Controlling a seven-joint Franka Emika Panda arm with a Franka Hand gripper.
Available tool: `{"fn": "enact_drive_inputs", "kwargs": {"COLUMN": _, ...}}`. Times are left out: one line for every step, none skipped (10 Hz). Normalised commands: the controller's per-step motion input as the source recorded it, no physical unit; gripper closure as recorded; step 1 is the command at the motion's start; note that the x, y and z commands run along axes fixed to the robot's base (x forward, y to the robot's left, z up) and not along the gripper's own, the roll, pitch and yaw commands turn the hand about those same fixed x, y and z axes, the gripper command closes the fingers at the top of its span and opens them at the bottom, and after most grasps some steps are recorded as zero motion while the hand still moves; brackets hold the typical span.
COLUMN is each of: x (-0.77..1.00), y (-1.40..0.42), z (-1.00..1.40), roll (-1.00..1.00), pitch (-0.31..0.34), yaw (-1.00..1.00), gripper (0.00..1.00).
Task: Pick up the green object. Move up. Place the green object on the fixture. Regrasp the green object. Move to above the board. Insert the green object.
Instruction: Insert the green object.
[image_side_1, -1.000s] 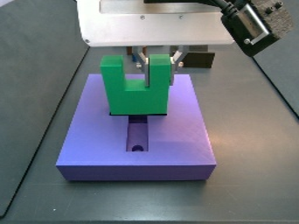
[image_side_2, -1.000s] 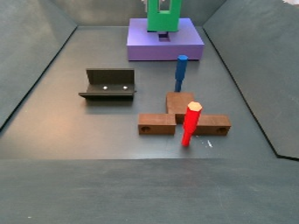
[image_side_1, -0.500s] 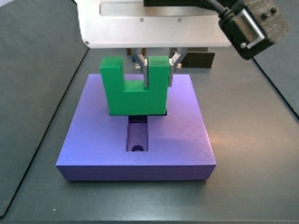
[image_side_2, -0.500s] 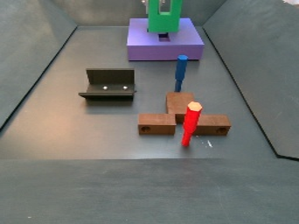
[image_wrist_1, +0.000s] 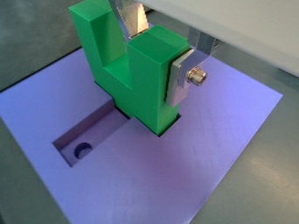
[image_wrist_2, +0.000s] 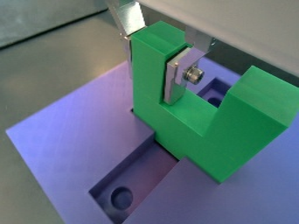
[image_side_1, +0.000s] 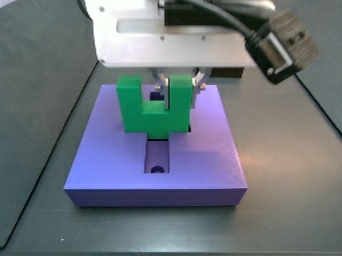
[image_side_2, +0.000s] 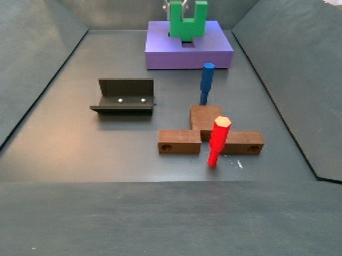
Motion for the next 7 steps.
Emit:
{"fn": "enact_drive_inputs", "kwargs": {"x": 0.0, "y": 0.03, "z": -0.6, "roll": 0.08, "pitch": -0.009, "yaw": 0.0, "gripper": 1.0}}
{"fn": "enact_drive_inputs", "kwargs": {"x": -0.18, "y": 0.0, "z": -0.88, "roll": 0.01, "pitch": -0.089, "yaw": 0.0, "gripper": 1.0}}
{"fn": "enact_drive_inputs", "kwargs": {"x": -0.21, "y": 0.0, "z": -1.0, "roll": 0.0, "pitch": -0.094, "yaw": -0.01, "gripper": 1.0}}
{"fn": "enact_drive_inputs", "kwargs": {"x": -0.13, "y": 0.0, "z": -0.9, "roll": 0.0, "pitch": -0.064, "yaw": -0.03, "gripper": 1.0}}
{"fn": "enact_drive_inputs", "kwargs": {"x": -0.07, "y": 0.0, "z": -0.37, "roll": 0.02, "pitch": 0.0, "yaw": -0.02, "gripper": 1.0}}
{"fn": "enact_drive_inputs", "kwargs": {"x": 0.0, "y": 0.0, "z": 0.0, "roll": -0.01, "pitch": -0.019, "yaw": 0.0, "gripper": 1.0}}
{"fn": "enact_drive_inputs", "kwargs": {"x": 0.0, "y": 0.0, "z": 0.0, "roll": 0.0, "pitch": 0.0, "yaw": 0.0, "gripper": 1.0}}
